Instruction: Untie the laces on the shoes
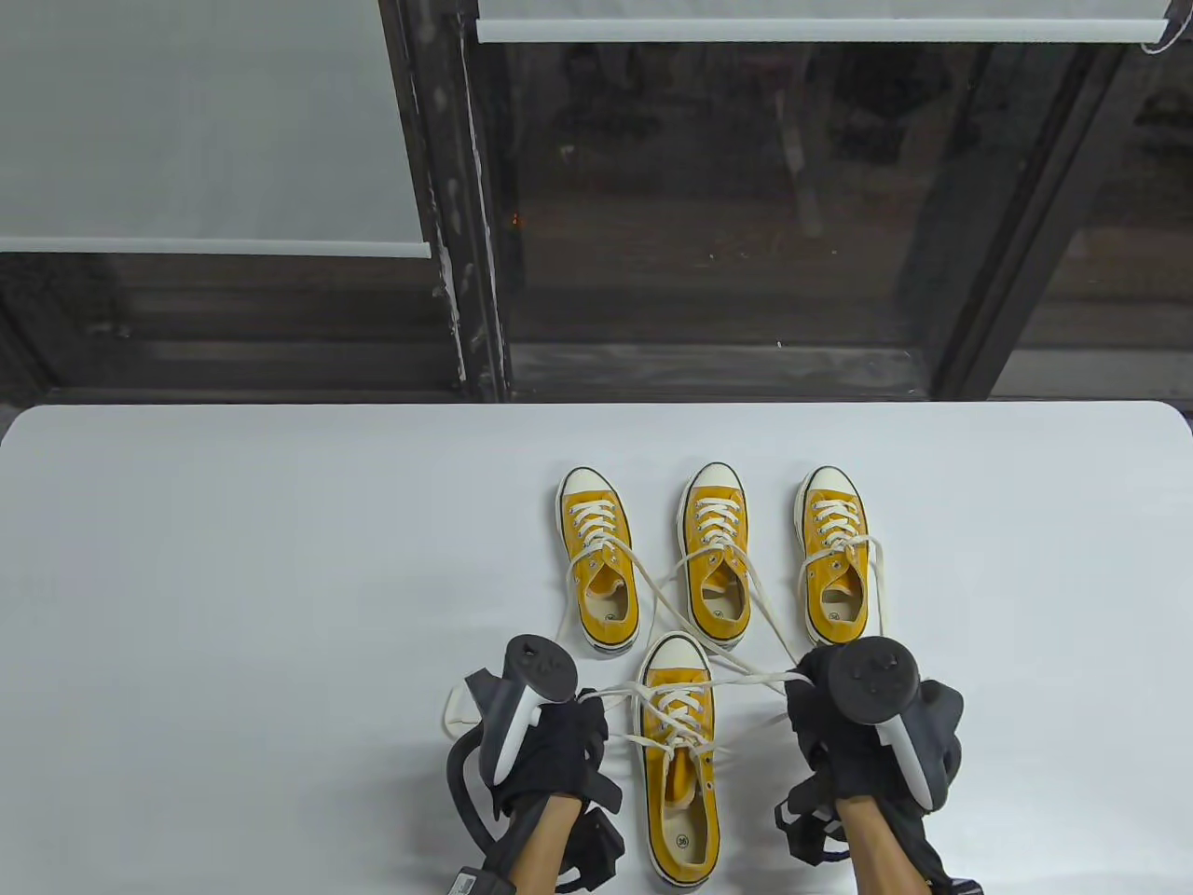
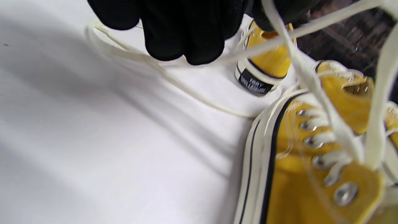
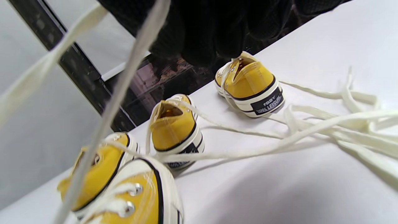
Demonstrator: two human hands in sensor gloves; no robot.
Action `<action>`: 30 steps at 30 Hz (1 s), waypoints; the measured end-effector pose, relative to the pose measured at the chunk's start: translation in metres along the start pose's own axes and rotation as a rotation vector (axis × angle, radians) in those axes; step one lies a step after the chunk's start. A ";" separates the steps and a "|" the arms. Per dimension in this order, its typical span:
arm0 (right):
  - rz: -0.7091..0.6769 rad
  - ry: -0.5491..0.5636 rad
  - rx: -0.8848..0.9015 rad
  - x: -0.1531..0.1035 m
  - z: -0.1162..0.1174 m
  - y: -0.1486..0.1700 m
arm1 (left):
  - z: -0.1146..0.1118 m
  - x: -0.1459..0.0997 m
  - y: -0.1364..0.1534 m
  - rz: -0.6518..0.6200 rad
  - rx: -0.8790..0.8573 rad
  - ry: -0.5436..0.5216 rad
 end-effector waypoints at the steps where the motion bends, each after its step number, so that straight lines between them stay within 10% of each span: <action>1: 0.007 -0.005 0.046 0.001 -0.003 0.003 | 0.003 0.001 0.003 0.003 -0.044 0.009; 6: 0.009 -0.040 0.205 0.004 -0.018 0.017 | 0.021 0.002 0.018 -0.002 -0.247 0.041; 13: -0.158 -0.462 0.806 0.007 -0.040 0.038 | 0.074 -0.011 0.038 -0.061 -0.451 -0.016; 20: -0.057 -0.267 0.665 -0.009 -0.090 0.068 | 0.106 -0.008 0.074 0.035 -0.443 -0.075; 30: 0.249 -0.048 0.619 -0.019 -0.094 0.122 | 0.097 0.010 0.109 0.228 -0.333 -0.068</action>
Point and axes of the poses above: the tracker on the back of each hand, its own y axis roughly to the little-finger side, its own x axis roughly from the wrist to the fingertips, z = x × y, the point moved 2 cm from there along x, roughly from the wrist to the fingertips, and after that the axes turned 7 degrees about -y, right-handed, at the moved point
